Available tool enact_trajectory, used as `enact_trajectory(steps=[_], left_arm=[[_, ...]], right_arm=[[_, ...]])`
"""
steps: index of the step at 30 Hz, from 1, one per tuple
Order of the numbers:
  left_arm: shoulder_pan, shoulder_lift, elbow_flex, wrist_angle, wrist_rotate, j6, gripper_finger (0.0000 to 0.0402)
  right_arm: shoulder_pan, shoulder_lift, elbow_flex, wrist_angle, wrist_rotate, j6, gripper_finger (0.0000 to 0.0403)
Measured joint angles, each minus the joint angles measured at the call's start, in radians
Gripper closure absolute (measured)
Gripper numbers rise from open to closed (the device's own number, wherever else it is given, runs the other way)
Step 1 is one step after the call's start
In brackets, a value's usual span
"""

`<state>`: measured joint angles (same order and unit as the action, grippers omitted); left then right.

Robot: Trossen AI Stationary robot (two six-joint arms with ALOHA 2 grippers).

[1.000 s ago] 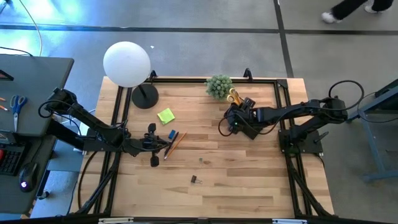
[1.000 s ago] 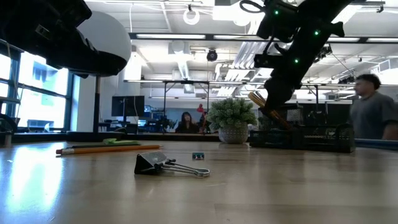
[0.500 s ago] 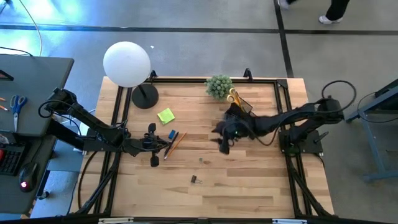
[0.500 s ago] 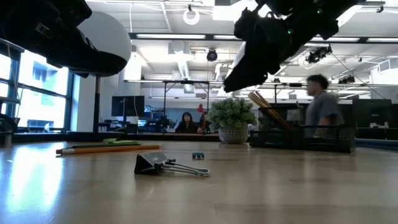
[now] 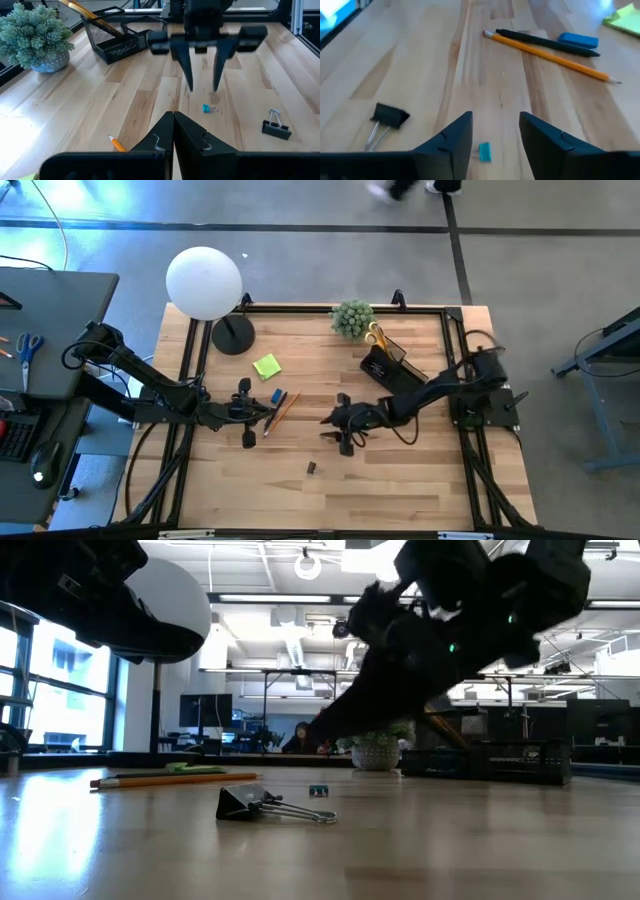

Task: Pick and place office supplies into organizer
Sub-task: Put the blue binder clip into the desk organizer

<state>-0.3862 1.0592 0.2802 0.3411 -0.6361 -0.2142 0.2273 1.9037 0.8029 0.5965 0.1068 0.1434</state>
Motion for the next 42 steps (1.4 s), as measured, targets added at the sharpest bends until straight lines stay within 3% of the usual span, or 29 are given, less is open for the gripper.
enact_trajectory(steps=[7, 18, 32, 42], left_arm=[[0.0, 0.0, 0.0, 0.0, 0.0, 0.0, 0.0401], [0.0, 0.0, 0.0, 0.0, 0.0, 0.0, 0.0401], [0.0, 0.0, 0.0, 0.001, 0.0, 0.0, 0.0401], [0.0, 0.0, 0.0, 0.001, 0.0, 0.0, 0.0401]], right_arm=[[0.012, 0.074, 0.0, 0.035, -0.005, -0.003, 0.0267], [0.015, 0.075, 0.0, -0.009, 0.014, -0.021, 0.0274], [0.043, 0.075, 0.0, -0.009, 0.044, -0.073, 0.0315], [0.043, 0.088, 0.0, 0.026, 0.05, -0.074, 0.0289]])
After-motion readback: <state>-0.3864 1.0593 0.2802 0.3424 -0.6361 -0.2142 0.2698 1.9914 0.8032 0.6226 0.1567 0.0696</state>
